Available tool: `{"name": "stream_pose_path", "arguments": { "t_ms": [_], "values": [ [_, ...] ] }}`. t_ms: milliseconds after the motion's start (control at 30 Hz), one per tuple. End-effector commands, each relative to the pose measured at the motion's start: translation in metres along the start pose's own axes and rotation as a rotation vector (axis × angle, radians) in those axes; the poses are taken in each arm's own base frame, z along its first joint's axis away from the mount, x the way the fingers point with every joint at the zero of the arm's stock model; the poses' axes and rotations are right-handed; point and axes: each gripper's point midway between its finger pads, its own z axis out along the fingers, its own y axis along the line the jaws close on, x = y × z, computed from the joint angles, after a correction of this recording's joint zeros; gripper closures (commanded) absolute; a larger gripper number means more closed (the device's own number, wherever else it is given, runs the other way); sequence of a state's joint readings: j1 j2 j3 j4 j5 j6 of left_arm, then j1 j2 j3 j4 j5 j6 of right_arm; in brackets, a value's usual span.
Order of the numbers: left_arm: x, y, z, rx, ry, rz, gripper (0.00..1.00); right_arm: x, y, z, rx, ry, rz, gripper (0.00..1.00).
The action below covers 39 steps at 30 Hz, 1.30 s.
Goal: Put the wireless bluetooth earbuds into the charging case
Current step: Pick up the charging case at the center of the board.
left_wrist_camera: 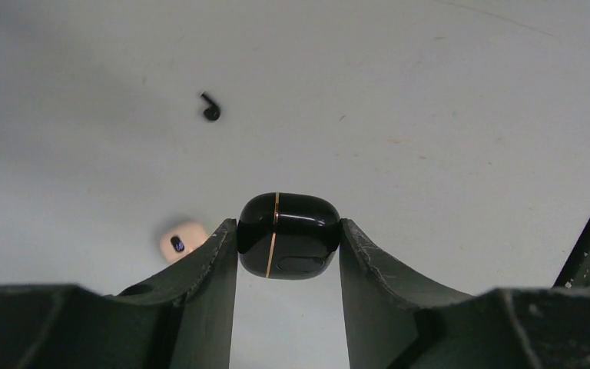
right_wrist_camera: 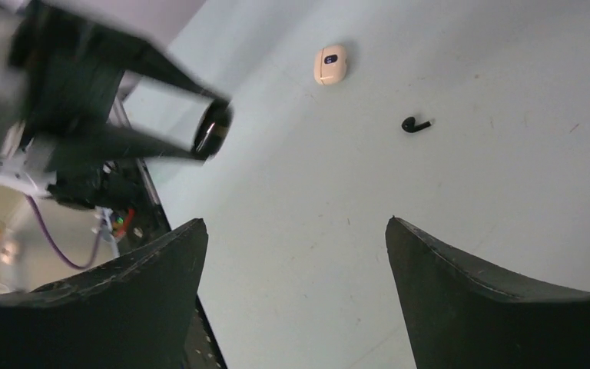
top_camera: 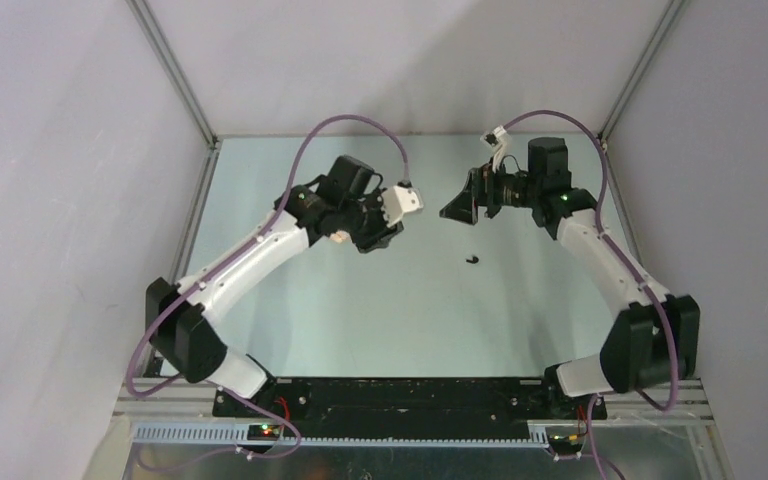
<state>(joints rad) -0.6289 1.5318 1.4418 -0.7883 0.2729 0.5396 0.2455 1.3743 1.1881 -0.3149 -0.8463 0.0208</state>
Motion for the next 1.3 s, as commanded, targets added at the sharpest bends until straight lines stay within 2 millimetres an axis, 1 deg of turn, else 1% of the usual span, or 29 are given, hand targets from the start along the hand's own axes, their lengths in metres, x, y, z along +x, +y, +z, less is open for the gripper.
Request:
{"name": "stream_pose_path", "arguments": {
  "t_ms": [0,33,67,100,133,200,333,433,533,633,767,900,1033,1267],
  "values": [
    [-0.029,-0.026,-0.010,-0.033,-0.108,0.180,0.75,-0.026,0.005,0.015,-0.107,-0.043,0.111,0.11],
    [-0.031,-0.030,-0.011,-0.032,-0.119,0.192,0.75,-0.024,0.002,0.019,-0.093,-0.033,0.115,0.11],
    [-0.030,-0.039,-0.007,-0.017,-0.113,0.207,0.75,-0.017,0.004,0.026,-0.097,-0.005,0.125,0.11],
    [-0.031,-0.043,-0.008,-0.014,-0.119,0.215,0.75,-0.012,0.001,0.031,-0.074,0.006,0.115,0.11],
    [-0.030,-0.052,-0.005,0.001,-0.117,0.227,0.75,-0.004,0.004,0.039,-0.075,0.035,0.121,0.11],
    [-0.031,-0.060,-0.003,0.014,-0.122,0.240,0.76,0.007,0.005,0.049,-0.068,0.068,0.126,0.11],
    [-0.033,-0.069,0.002,0.030,-0.122,0.254,0.76,0.025,0.010,0.061,-0.092,0.129,0.166,0.14],
    [-0.031,-0.069,0.006,0.032,-0.102,0.251,0.77,0.037,0.020,0.062,-0.124,0.176,0.174,0.18],
    [-0.030,-0.068,0.009,0.028,-0.093,0.248,0.79,0.044,0.029,0.061,-0.143,0.202,0.154,0.19],
    [-0.030,-0.067,0.010,0.025,-0.090,0.248,0.79,0.052,0.043,0.061,-0.183,0.214,0.142,0.18],
    [-0.027,-0.067,0.014,0.029,-0.077,0.244,0.79,0.057,0.056,0.063,-0.219,0.225,0.139,0.18],
    [-0.028,-0.066,0.014,0.027,-0.074,0.240,0.79,0.063,0.062,0.067,-0.230,0.244,0.135,0.18],
    [-0.030,-0.066,0.012,0.026,-0.079,0.238,0.79,0.071,0.063,0.074,-0.235,0.267,0.152,0.20],
    [-0.029,-0.067,0.014,0.027,-0.074,0.235,0.78,0.077,0.070,0.082,-0.265,0.285,0.170,0.39]
  ]
}}
